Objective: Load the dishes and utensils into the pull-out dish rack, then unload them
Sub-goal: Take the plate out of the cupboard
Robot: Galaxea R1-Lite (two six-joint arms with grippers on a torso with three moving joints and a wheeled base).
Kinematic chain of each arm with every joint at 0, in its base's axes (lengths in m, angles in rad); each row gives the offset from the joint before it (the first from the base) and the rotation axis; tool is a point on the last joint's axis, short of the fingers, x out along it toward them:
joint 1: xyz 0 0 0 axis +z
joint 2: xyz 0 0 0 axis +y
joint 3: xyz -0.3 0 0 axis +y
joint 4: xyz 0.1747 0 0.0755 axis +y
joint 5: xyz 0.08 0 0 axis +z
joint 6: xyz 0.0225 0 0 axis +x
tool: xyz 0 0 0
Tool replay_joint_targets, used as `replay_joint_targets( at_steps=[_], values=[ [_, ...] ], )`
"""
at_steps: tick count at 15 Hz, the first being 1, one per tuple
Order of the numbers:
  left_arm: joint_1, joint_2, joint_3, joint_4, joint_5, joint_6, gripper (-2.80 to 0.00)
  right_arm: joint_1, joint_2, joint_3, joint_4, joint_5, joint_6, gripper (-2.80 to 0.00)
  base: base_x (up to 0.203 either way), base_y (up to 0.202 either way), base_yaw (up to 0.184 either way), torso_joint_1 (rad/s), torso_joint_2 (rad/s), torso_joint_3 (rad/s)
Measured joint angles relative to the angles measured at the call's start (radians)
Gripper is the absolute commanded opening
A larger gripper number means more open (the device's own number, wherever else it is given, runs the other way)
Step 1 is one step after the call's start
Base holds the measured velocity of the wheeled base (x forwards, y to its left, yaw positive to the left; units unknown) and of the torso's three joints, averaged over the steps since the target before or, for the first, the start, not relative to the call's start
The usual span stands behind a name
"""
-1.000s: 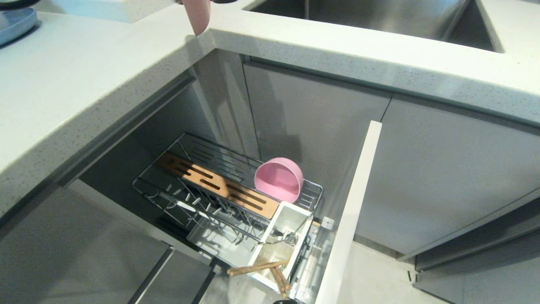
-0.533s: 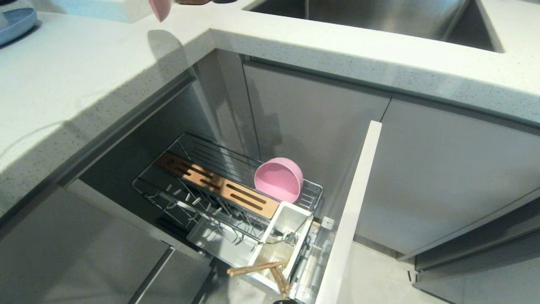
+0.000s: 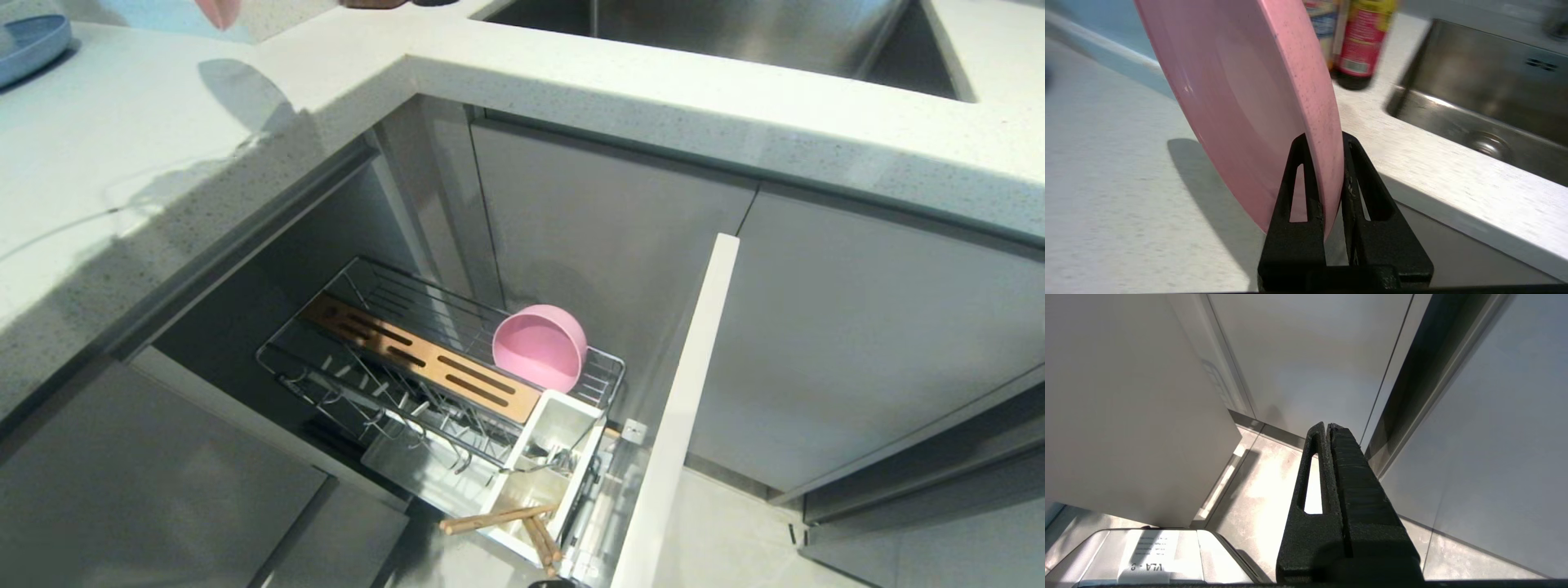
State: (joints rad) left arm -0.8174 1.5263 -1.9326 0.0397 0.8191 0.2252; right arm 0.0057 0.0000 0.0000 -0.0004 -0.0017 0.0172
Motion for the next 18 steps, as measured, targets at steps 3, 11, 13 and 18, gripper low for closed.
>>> replay_joint_targets(
  at_steps=[3,11,13,18],
  values=[
    [0.120,-0.017,0.000,0.000,-0.006,0.000,-2.80,0.000,0.000,0.000,0.000,0.000,0.000,-2.80,0.000,0.000,0.000,0.000,0.00,0.000],
    [0.419,-0.141,0.004,0.146,-0.106,0.012,-2.80,0.000,0.000,0.000,0.000,0.000,0.000,-2.80,0.000,0.000,0.000,0.000,0.00,0.000],
    [0.504,-0.190,0.004,0.204,-0.159,0.014,-2.80,0.000,0.000,0.000,0.000,0.000,0.000,-2.80,0.000,0.000,0.000,0.000,0.00,0.000],
    [0.736,-0.321,0.006,0.452,-0.378,0.036,-2.80,0.000,0.000,0.000,0.000,0.000,0.000,-2.80,0.000,0.000,0.000,0.000,0.00,0.000]
  ],
)
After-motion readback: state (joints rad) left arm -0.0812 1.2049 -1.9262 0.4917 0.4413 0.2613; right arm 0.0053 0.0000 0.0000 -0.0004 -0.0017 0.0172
